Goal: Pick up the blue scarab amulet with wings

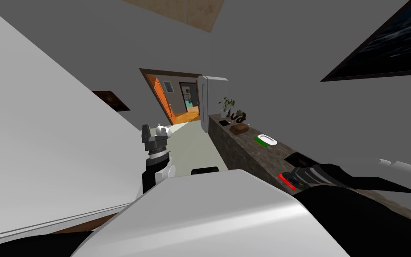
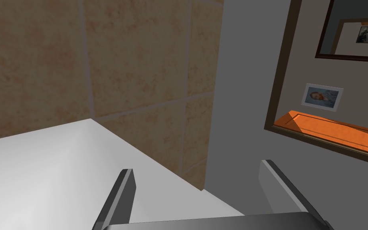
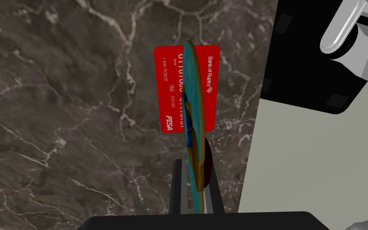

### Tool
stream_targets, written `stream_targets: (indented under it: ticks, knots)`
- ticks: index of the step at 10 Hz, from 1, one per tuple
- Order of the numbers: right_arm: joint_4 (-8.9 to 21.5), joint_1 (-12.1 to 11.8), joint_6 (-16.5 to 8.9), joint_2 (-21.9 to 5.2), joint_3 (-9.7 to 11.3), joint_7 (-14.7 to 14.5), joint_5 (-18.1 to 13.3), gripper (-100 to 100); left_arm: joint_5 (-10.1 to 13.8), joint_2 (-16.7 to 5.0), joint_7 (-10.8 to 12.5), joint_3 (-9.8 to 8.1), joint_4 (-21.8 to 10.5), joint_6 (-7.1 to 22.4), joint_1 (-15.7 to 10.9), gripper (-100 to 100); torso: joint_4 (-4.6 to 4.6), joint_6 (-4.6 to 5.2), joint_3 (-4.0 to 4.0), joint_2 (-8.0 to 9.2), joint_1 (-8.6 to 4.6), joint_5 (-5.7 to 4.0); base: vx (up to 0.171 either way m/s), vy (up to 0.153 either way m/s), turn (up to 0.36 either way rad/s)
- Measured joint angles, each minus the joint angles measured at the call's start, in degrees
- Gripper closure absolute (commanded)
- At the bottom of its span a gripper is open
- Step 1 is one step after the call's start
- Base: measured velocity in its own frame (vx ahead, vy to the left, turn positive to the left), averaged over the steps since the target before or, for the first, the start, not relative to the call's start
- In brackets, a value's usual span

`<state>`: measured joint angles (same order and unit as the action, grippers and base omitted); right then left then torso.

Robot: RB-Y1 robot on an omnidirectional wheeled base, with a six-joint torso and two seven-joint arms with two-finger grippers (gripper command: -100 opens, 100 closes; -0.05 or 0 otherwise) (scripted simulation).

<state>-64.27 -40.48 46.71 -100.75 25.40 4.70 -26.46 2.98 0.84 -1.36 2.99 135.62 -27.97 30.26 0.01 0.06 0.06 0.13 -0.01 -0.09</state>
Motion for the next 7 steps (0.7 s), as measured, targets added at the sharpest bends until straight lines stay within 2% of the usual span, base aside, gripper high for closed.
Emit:
stream_targets:
  ticks: [1,2,3,4,6,7]
  knots:
    - [0.0,0.0,0.0,0.0,0.0,0.0,0.0,100,0.0,0.0,0.0,0.00,0.0,0.0,0.0,0,0.00,-0.01,0.00,0.00,-0.03,-0.02,0.000,0.000,0.000]
    - [0.0,0.0,-0.1,0.0,0.0,0.0,0.0,0,0.0,0.0,0.0,0.00,0.0,0.0,0.0,0,0.00,-0.01,0.00,0.00,-0.05,-0.04,0.000,0.000,0.000]
    - [0.0,0.0,-0.1,0.0,0.0,0.0,0.0,100,0.0,0.0,0.0,0.00,0.0,0.0,0.0,0,0.00,-0.01,0.00,-0.01,-0.07,-0.05,-0.038,-0.001,-0.123]
    - [0.3,0.9,0.8,-0.6,-0.2,0.5,-0.5,100,0.0,0.0,0.0,0.00,0.0,0.0,0.0,0,0.02,0.04,0.06,0.11,-0.07,-0.02,-0.060,-0.001,-0.097]
    - [-0.7,-0.3,1.5,-3.4,-1.0,0.5,1.5,100,0.0,0.0,0.0,0.00,0.0,0.0,0.0,0,0.03,0.01,0.11,0.20,-0.03,-0.04,-0.037,0.005,-0.032]
    - [-0.7,-0.2,1.7,-3.5,-1.0,0.6,1.5,0,0.0,0.0,0.0,0.00,0.0,0.0,0.0,0,0.02,0.01,0.07,0.12,-0.06,-0.07,0.000,0.000,0.000]
